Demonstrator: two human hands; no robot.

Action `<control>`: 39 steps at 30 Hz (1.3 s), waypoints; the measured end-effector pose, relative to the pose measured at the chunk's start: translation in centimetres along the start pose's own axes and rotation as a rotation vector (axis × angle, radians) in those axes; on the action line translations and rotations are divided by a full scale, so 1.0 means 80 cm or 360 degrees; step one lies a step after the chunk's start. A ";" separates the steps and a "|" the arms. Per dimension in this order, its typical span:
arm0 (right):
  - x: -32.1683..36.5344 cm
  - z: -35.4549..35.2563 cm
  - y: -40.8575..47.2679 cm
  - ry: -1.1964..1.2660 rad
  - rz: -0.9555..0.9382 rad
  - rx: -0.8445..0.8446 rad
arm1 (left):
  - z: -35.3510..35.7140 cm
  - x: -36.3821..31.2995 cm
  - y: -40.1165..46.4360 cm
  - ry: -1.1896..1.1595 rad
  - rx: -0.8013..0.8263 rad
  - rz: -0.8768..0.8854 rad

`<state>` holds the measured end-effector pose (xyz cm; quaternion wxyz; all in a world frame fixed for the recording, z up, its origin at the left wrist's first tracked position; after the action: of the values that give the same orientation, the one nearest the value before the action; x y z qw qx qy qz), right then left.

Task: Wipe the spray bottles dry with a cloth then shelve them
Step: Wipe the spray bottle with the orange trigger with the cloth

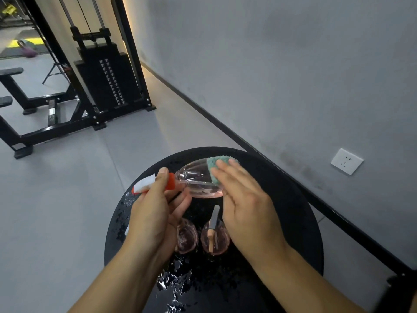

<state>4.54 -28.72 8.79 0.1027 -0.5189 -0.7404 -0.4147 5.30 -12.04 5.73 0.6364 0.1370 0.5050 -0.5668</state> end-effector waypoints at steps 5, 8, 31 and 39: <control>0.017 0.008 -0.010 -0.0018 -0.0157 0.0104 | -0.002 -0.002 -0.004 0.0021 -0.0010 -0.0012; -0.001 0.000 -0.001 0.0013 -0.0001 0.0016 | -0.002 -0.004 -0.006 0.0048 0.0013 -0.0007; 0.001 0.002 0.007 0.0123 0.0102 -0.0038 | 0.000 -0.011 -0.012 0.0116 0.0166 0.0079; 0.004 0.003 0.004 0.0113 0.0053 -0.0012 | 0.001 -0.011 -0.014 0.0100 0.0187 0.0092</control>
<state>4.70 -28.30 9.00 0.1339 -0.5165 -0.7259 -0.4340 4.51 -11.96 6.96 0.6270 0.2064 0.4864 -0.5724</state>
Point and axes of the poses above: each hand's wrist, its own y-axis towards the middle knuckle, its own z-axis out of the palm, x = y × z, the point moved 5 cm from there along y, towards the middle knuckle
